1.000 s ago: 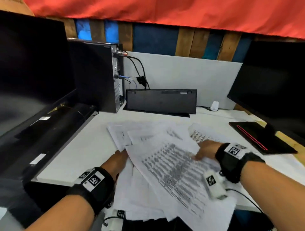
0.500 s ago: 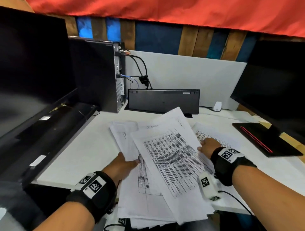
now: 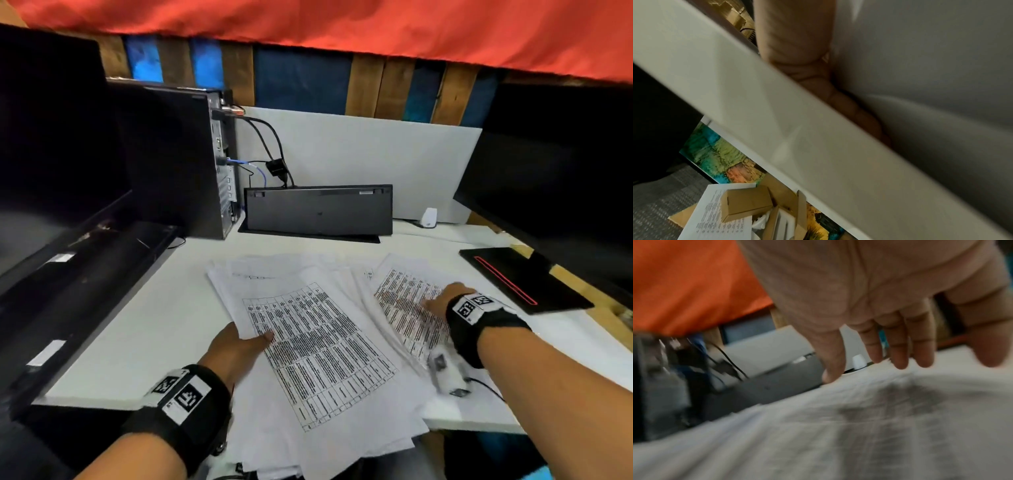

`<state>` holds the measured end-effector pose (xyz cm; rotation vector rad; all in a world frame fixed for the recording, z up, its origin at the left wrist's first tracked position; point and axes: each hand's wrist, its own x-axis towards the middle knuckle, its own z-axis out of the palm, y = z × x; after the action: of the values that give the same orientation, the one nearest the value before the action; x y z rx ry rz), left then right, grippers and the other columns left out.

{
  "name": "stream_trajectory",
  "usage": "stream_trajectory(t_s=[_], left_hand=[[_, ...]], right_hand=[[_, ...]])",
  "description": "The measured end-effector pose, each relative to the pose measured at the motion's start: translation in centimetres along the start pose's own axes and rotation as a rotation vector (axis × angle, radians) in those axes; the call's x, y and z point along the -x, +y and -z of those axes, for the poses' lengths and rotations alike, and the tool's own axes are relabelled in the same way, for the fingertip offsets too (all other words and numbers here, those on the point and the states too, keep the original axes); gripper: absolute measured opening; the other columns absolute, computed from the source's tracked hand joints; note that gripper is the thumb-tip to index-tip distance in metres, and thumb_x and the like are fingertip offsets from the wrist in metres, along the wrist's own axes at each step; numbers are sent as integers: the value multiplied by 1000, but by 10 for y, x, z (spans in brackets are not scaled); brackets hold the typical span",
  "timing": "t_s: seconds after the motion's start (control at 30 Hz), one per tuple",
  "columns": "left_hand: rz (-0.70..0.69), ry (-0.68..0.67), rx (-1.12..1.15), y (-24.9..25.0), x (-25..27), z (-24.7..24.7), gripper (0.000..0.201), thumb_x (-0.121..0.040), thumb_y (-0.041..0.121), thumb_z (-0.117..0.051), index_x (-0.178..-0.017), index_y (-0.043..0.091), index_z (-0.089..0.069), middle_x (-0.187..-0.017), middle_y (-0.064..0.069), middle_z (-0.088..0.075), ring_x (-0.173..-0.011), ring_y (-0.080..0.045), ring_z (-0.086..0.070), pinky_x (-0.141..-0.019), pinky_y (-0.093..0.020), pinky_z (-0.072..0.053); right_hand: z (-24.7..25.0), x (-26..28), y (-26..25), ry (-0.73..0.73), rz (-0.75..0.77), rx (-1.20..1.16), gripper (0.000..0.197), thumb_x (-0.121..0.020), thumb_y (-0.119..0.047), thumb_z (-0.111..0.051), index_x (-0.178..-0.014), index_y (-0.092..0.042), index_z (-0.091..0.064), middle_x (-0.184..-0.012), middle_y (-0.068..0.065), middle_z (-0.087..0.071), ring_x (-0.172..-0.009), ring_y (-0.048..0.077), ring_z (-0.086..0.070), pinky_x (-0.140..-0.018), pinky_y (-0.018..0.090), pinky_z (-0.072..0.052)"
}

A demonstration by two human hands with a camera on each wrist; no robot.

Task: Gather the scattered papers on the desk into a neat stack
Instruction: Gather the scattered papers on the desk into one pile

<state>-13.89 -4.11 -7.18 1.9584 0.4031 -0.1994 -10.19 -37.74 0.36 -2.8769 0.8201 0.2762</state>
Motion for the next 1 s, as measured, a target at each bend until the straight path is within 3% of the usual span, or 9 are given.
stream_trajectory(t_s=[0.17, 0.3, 0.4, 0.5, 0.6, 0.7, 0.77, 0.87, 1.0], left_hand=[[12, 5, 10, 8, 5, 1, 87, -90, 59, -50, -149, -1, -27, -154, -16, -34, -140, -30, -35, -111, -34, -31], [36, -91, 134, 7, 9, 4, 97, -78, 22, -81, -151, 1, -22, -156, -12, -29, -143, -29, -30, -114, -37, -28], [60, -91, 121, 4, 5, 6, 99, -76, 19, -82, -151, 3, -20, -157, -11, -28, -144, -29, -30, -117, -39, -27], [87, -117, 120, 6, 2, 6, 121, -57, 43, -91, -151, 7, -23, -156, -10, -33, -142, -29, -35, -117, -41, -30], [71, -124, 102, -13, -19, 0, 140, -29, 63, -91, -146, 12, -34, -148, -6, -46, -134, -28, -47, -111, -46, -38], [82, -110, 39, 5, 4, 6, 109, -68, 42, -85, -152, 9, -23, -156, -7, -33, -142, -28, -35, -116, -40, -31], [66, -112, 9, 6, 5, 6, 106, -74, 44, -79, -154, 9, -17, -159, -8, -25, -144, -28, -30, -117, -40, -28], [65, -74, -17, 6, 5, 4, 96, -86, 49, -65, -154, 6, -13, -160, -10, -22, -145, -28, -27, -115, -36, -27], [53, 4, -77, 14, 13, 6, 72, -97, 54, -39, -146, 1, -32, -146, -17, -44, -132, -32, -45, -106, -34, -38]], right_hand=[[-8, 6, 21, -130, -9, 194, 87, -80, -73, -45, -135, -6, -49, -138, 12, -53, -125, 24, -52, -100, 30, -41], [-6, -3, 25, -224, -49, -64, 85, -64, -56, -78, -130, -8, -56, -129, 9, -61, -108, 21, -60, -97, 27, -47], [-8, -8, 22, -233, -68, -280, 85, -68, -41, -82, -135, -1, -48, -133, 15, -56, -119, 29, -56, -101, 32, -45], [3, -11, 19, -107, -62, -390, 75, -76, -28, -78, -137, 0, -45, -135, 18, -53, -122, 32, -53, -98, 34, -44], [36, -8, 18, 207, 58, -401, 37, -81, -14, -70, -115, -2, -63, -98, 16, -64, -90, 32, -61, -81, 35, -51], [85, 10, 14, 567, 202, -471, 18, -83, -11, -62, -100, -7, -65, -80, 10, -59, -80, 32, -61, -72, 34, -49], [114, 28, 7, 664, 315, -587, 25, -81, -11, -68, -105, -8, -65, -84, 7, -59, -81, 25, -60, -73, 28, -43], [130, 50, -7, 524, 464, -903, 37, -79, -7, -73, -114, -7, -63, -95, 5, -62, -86, 19, -59, -75, 25, -43], [85, 53, -28, 231, 465, -791, 45, -72, -15, -82, -111, -8, -60, -98, 7, -64, -77, 17, -59, -56, 20, -40]])
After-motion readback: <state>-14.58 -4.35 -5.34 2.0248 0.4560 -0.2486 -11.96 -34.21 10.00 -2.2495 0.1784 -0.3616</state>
